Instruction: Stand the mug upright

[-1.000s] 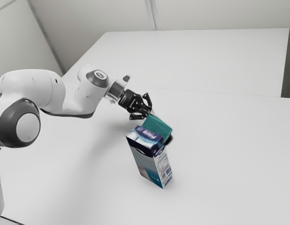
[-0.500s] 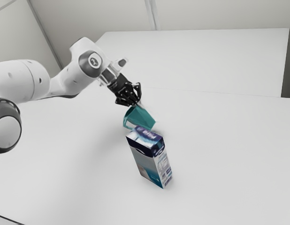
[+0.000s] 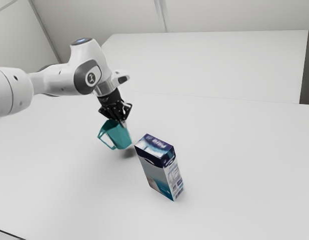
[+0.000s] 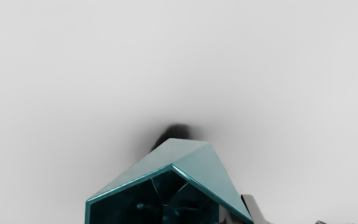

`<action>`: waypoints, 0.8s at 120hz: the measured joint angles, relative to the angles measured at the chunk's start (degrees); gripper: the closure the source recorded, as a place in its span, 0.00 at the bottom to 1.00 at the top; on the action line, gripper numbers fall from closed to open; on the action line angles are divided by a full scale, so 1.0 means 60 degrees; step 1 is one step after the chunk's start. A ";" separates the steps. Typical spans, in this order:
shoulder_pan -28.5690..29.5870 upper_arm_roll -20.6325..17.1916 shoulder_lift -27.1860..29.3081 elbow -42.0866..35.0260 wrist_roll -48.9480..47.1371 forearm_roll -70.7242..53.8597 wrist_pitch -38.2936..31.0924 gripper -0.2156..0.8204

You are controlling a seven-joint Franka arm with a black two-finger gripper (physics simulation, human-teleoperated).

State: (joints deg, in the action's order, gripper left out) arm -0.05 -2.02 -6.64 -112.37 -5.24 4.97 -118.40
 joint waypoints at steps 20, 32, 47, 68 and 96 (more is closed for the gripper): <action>-0.0052 -0.0002 0.0223 -0.0407 -0.0133 -0.0609 -0.0097 0.97; -0.0057 -0.0010 0.0218 -0.0507 -0.0215 -0.0932 -0.0151 0.97; -0.0064 -0.0039 0.0167 -0.0800 -0.0328 -0.1334 -0.0357 0.97; -0.0079 -0.0045 -0.0085 -0.0922 -0.0466 -0.1517 -0.0649 0.97; -0.0060 -0.0124 -0.0130 -0.0980 -0.0618 -0.1542 -0.0794 0.87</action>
State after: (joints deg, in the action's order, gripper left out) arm -0.41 -2.77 -7.42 -118.25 -8.95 -4.28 -123.17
